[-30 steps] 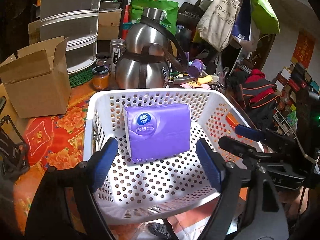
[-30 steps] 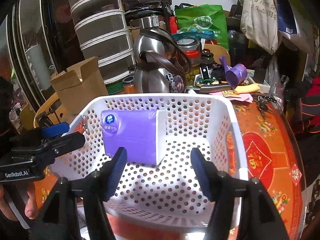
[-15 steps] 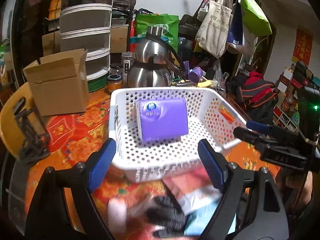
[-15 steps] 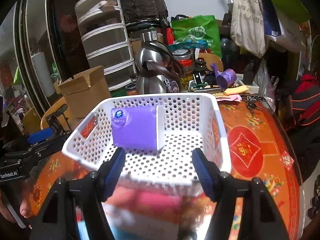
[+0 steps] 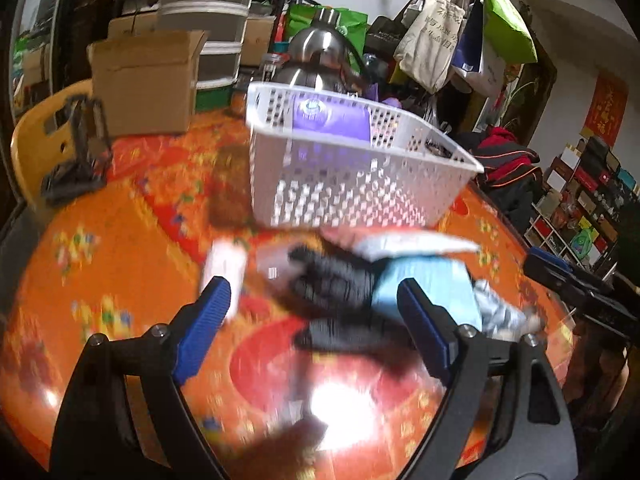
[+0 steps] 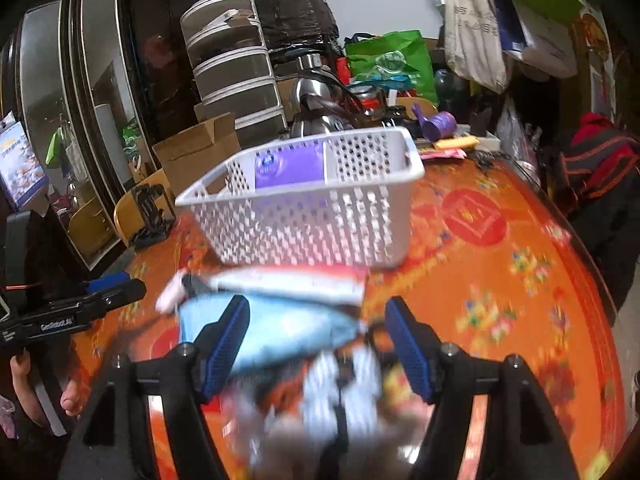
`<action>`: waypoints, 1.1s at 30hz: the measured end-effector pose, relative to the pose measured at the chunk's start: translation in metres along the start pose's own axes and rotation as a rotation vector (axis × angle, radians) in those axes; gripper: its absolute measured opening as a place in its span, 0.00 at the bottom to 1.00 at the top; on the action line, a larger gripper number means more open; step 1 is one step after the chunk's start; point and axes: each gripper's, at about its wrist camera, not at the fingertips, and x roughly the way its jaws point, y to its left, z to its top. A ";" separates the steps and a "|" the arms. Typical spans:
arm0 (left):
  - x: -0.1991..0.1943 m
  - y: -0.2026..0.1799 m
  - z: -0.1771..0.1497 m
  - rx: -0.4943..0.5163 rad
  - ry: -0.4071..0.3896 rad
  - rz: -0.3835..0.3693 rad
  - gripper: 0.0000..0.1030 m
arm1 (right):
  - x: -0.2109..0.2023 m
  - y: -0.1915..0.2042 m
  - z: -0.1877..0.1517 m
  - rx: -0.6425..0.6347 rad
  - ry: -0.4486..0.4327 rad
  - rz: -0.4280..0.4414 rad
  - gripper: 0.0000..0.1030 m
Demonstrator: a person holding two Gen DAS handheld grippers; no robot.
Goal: Organize soft objects
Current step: 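Reach to the white fuzzy glove and grasp it with the right tool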
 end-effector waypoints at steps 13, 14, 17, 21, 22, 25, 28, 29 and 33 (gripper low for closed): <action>-0.014 -0.051 -0.088 -0.011 -0.022 0.002 0.81 | -0.054 -0.032 -0.082 0.059 -0.025 -0.036 0.68; -0.014 -0.061 -0.090 0.005 -0.019 -0.004 0.81 | -0.057 -0.037 -0.083 0.060 -0.025 -0.039 0.68; -0.013 -0.090 -0.090 0.040 -0.016 -0.026 0.81 | -0.064 -0.047 -0.084 0.071 -0.042 -0.022 0.68; -0.008 -0.126 -0.093 0.101 -0.014 -0.031 0.81 | -0.067 -0.057 -0.083 0.073 -0.040 0.015 0.68; -0.006 -0.137 -0.094 0.115 -0.010 -0.037 0.81 | -0.066 -0.057 -0.083 0.069 -0.038 0.015 0.68; -0.002 -0.158 -0.096 0.135 -0.017 -0.032 0.81 | -0.065 -0.058 -0.082 0.056 -0.027 0.035 0.56; 0.001 -0.175 -0.098 0.147 -0.016 -0.039 0.81 | -0.066 -0.061 -0.083 0.052 -0.020 0.045 0.51; 0.002 -0.183 -0.099 0.153 -0.015 -0.040 0.81 | -0.066 -0.061 -0.083 0.052 -0.020 0.050 0.51; 0.005 -0.203 -0.104 0.183 -0.015 -0.034 0.79 | -0.065 -0.067 -0.085 0.057 -0.012 0.070 0.48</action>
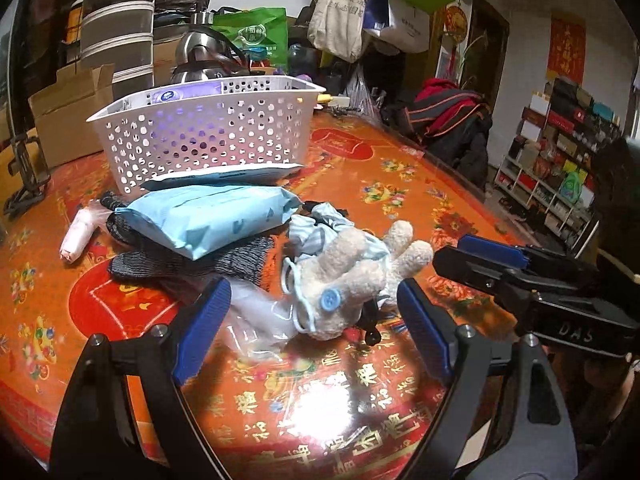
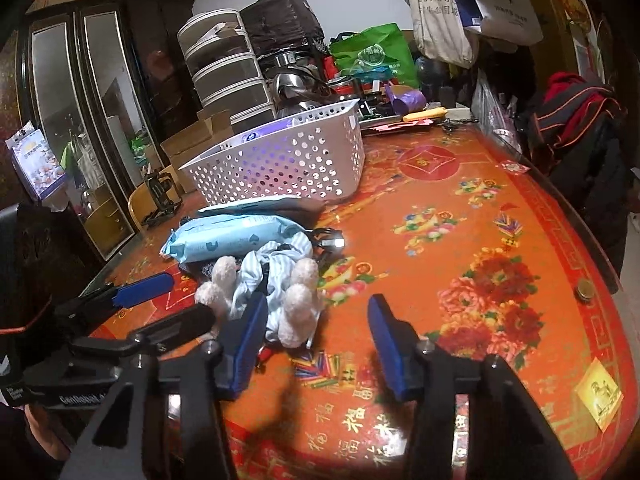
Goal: Organize soft objects
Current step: 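Reach to the white fuzzy glove and grasp it with the right tool, then carry the white fuzzy glove into the basket and release it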
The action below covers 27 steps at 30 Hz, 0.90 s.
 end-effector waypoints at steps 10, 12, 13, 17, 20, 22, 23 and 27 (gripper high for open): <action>0.016 -0.005 0.001 0.014 0.028 0.012 0.38 | 0.021 0.009 0.002 -0.017 0.034 0.049 0.28; 0.017 -0.005 0.001 0.025 0.026 0.006 0.28 | 0.026 0.011 0.003 -0.023 0.048 0.051 0.25; 0.017 -0.005 0.002 0.032 0.024 -0.002 0.25 | 0.028 0.013 0.004 -0.024 0.049 0.052 0.19; 0.018 -0.003 0.002 0.049 0.026 -0.049 0.17 | 0.030 0.017 0.003 -0.034 0.053 0.029 0.12; 0.017 0.005 0.004 0.031 0.016 -0.070 0.16 | 0.026 0.020 0.002 -0.040 0.043 0.012 0.11; 0.015 0.012 0.005 0.022 0.009 -0.089 0.15 | 0.021 0.022 0.002 -0.042 0.033 0.016 0.11; 0.013 0.016 0.005 0.016 0.009 -0.112 0.15 | 0.019 0.022 0.002 -0.043 0.027 0.014 0.11; 0.005 0.029 0.004 0.003 -0.004 -0.155 0.15 | 0.007 0.032 0.006 -0.062 -0.006 0.013 0.10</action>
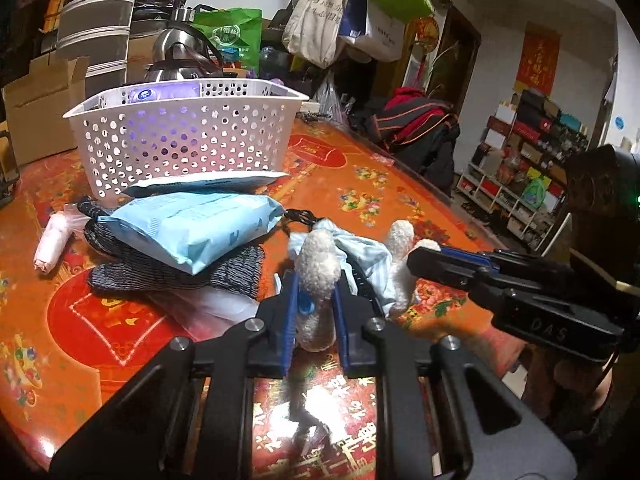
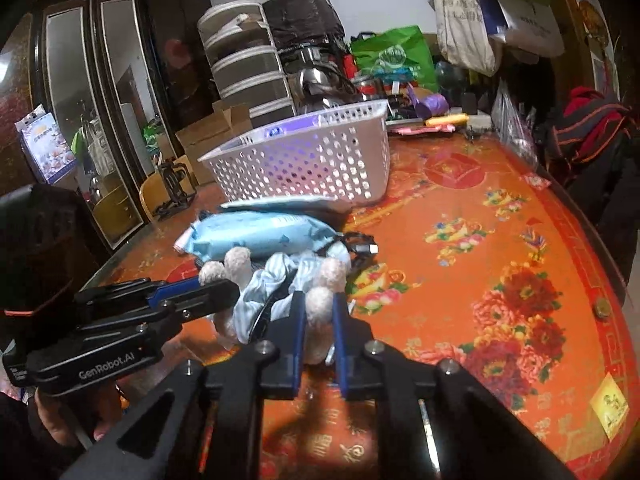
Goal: Organize soft objects
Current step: 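Carry the white fuzzy glove into the basket and release it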
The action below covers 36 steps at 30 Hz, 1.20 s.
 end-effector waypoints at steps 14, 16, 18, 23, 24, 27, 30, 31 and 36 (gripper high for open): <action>-0.054 0.037 0.019 -0.017 -0.100 -0.058 0.14 | -0.012 0.049 0.032 -0.096 -0.057 0.004 0.10; -0.061 0.046 0.024 -0.024 -0.108 -0.059 0.14 | -0.011 0.060 0.041 -0.115 -0.059 0.011 0.10; -0.068 0.053 0.030 -0.034 -0.112 -0.065 0.14 | -0.010 0.070 0.053 -0.134 -0.071 0.012 0.10; -0.086 0.075 0.066 -0.041 -0.144 -0.087 0.14 | -0.008 0.090 0.103 -0.170 -0.116 0.034 0.10; -0.092 0.081 0.080 -0.032 -0.162 -0.082 0.14 | -0.005 0.094 0.122 -0.178 -0.131 0.034 0.10; -0.101 0.095 0.122 -0.026 -0.190 -0.084 0.14 | 0.005 0.100 0.165 -0.184 -0.145 0.035 0.10; -0.103 0.107 0.164 -0.016 -0.213 -0.061 0.14 | 0.024 0.102 0.202 -0.199 -0.138 0.016 0.10; -0.102 0.111 0.177 -0.019 -0.211 -0.053 0.14 | 0.029 0.100 0.210 -0.195 -0.130 0.019 0.10; -0.067 0.137 0.235 -0.044 -0.154 -0.012 0.14 | 0.077 0.079 0.250 -0.166 -0.072 -0.022 0.10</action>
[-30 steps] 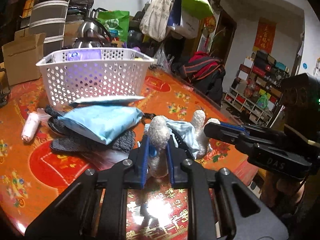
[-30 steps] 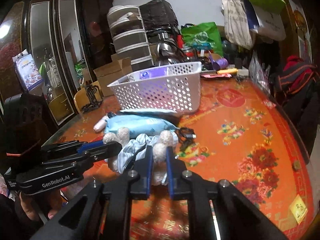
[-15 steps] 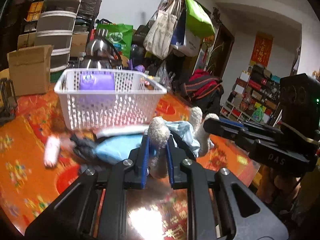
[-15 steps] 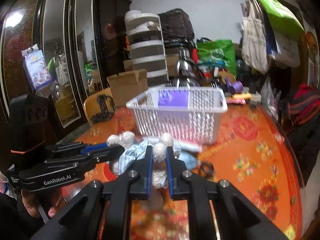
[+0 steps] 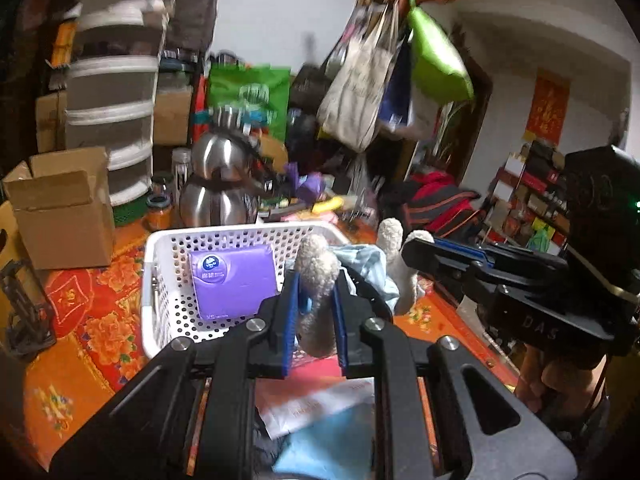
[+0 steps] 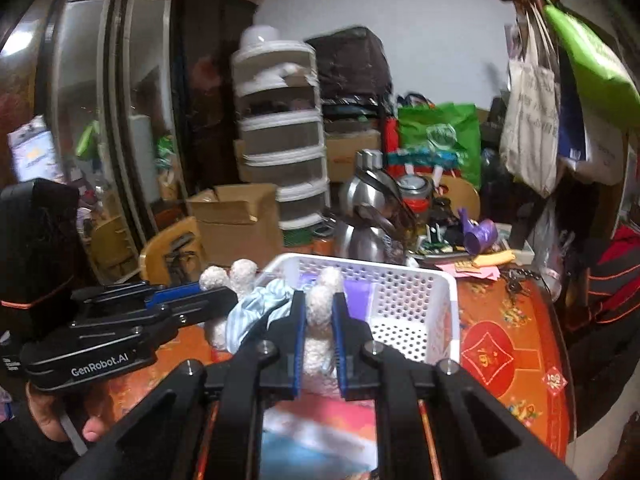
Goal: Organize soft objects
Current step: 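Carry the white fuzzy glove into the basket and release it, then reach to the white-and-pink rolled towel and grasp it with the left tool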
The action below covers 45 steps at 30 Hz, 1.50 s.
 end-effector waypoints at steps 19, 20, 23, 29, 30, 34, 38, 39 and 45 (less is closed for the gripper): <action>0.189 0.021 -0.021 0.003 0.310 0.144 0.17 | 0.120 -0.064 -0.044 0.000 0.183 -0.101 0.10; 0.191 0.024 -0.023 -0.001 0.312 0.147 0.22 | 0.120 -0.065 -0.044 0.009 0.184 -0.098 0.10; 0.194 0.029 -0.024 -0.013 0.318 0.155 0.51 | 0.118 -0.067 -0.044 0.011 0.176 -0.108 0.15; 0.178 0.035 -0.019 -0.015 0.256 0.183 0.73 | 0.107 -0.072 -0.038 0.036 0.136 -0.139 0.62; 0.176 0.038 -0.018 -0.023 0.256 0.179 0.73 | 0.105 -0.073 -0.037 0.042 0.134 -0.137 0.62; 0.169 0.047 -0.014 -0.037 0.256 0.199 0.73 | 0.105 -0.073 -0.035 0.044 0.143 -0.147 0.64; 0.162 0.055 -0.013 -0.048 0.248 0.223 0.74 | 0.105 -0.073 -0.037 0.050 0.157 -0.148 0.65; 0.161 0.058 -0.012 -0.056 0.251 0.226 0.74 | 0.105 -0.074 -0.038 0.055 0.160 -0.144 0.66; 0.150 0.065 -0.011 -0.058 0.256 0.251 0.74 | 0.099 -0.072 -0.038 0.065 0.171 -0.135 0.71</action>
